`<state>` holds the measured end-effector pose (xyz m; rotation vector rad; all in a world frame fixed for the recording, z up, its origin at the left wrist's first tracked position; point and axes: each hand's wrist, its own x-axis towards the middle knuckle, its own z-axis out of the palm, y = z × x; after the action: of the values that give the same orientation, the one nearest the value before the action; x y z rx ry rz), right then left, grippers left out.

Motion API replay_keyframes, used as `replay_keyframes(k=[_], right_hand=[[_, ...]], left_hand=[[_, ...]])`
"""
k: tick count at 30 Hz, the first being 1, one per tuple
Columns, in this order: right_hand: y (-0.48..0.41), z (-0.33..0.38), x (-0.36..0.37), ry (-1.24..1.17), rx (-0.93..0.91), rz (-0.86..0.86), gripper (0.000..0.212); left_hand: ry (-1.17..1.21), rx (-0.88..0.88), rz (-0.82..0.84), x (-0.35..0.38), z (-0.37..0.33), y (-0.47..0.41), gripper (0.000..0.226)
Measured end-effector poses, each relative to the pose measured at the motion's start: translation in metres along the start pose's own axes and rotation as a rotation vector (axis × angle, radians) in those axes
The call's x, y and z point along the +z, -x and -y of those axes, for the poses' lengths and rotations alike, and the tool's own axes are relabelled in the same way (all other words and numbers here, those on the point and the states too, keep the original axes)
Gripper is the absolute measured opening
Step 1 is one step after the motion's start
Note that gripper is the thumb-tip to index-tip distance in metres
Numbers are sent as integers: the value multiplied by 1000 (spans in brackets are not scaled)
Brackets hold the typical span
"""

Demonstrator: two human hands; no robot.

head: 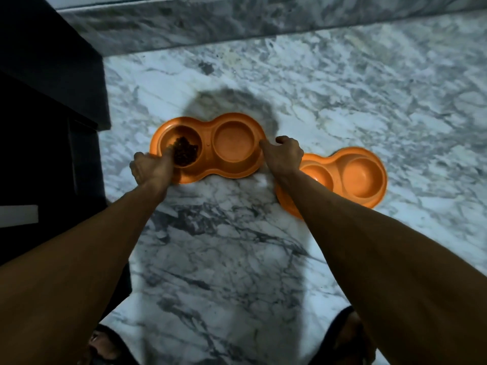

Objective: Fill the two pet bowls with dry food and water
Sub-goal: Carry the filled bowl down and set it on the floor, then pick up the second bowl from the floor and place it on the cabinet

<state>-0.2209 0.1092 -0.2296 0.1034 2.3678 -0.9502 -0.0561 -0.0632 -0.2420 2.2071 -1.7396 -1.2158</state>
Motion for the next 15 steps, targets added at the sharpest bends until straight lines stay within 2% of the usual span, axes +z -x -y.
replay_keyframes(k=[2,4,6,9,11,15], right_hand=[[-2,-2,-23,-21,8,-18,54],[-7,-7,-51,-27,16,-60,52],[-14,-18,-84,-7,24,-113,51],[-23,-43,-131,21,68,-155,53],[-30,-64,-157,68,126,-167,56],[-45,-106,-190,193,252,-112,58]], left_hand=[[-32,-26,-52,6,-6,24,77],[-40,-37,-108,18,-12,56,72],[-13,-19,-97,36,-13,90,69],[21,16,46,73,-6,137,69],[-19,6,163,99,-4,167,77],[-119,-45,341,151,0,206,83]])
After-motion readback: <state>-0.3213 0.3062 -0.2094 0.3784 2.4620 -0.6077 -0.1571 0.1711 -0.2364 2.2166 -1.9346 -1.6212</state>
